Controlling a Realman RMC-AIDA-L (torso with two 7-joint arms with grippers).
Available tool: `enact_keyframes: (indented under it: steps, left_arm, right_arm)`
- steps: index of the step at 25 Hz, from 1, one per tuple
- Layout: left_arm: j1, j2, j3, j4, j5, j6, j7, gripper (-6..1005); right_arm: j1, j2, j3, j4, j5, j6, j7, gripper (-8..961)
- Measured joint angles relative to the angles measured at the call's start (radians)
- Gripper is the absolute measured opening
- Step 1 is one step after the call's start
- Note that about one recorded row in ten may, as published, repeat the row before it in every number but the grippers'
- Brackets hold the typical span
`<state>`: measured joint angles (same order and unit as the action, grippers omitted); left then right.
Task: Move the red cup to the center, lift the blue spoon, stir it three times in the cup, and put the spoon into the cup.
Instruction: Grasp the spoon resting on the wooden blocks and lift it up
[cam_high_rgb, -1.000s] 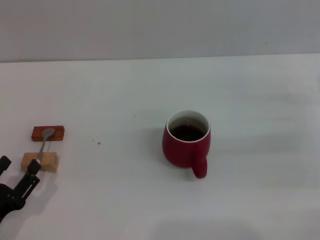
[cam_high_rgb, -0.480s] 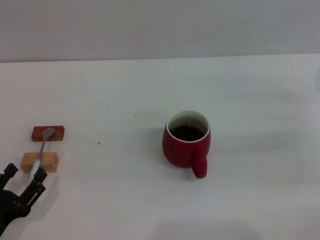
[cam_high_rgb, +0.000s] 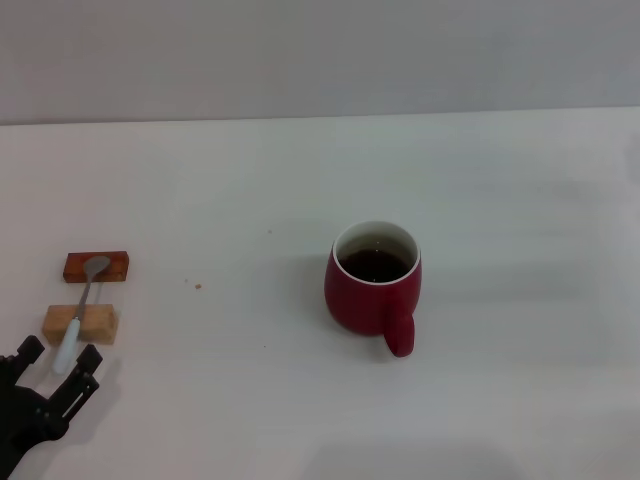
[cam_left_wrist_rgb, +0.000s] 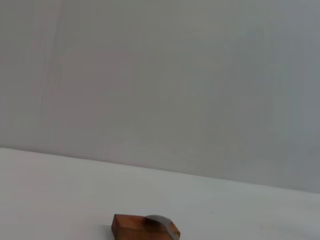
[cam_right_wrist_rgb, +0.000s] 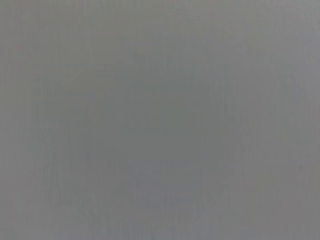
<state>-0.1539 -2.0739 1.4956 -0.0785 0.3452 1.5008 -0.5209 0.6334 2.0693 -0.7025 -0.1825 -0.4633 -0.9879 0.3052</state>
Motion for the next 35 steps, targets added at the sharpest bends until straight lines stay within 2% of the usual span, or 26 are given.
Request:
enact_keyframes:
  steps: [21, 28, 35]
  left_arm:
    - [-0.013, -0.002, 0.000, 0.007, 0.001, -0.057, -0.006, 776]
    - [-0.006, -0.001, 0.000, 0.006, 0.002, -0.056, -0.007, 577]
    - [-0.006, 0.000, 0.000, 0.009, 0.002, -0.053, -0.007, 527]
  right_arm:
    - [0.002, 0.000, 0.000, 0.000, 0.000, 0.001, -0.001, 589]
    - [0.009, 0.001, 0.000, 0.011, 0.000, 0.010, -0.027, 588]
    - [0.012, 0.001, 0.000, 0.015, 0.000, 0.011, -0.027, 588]
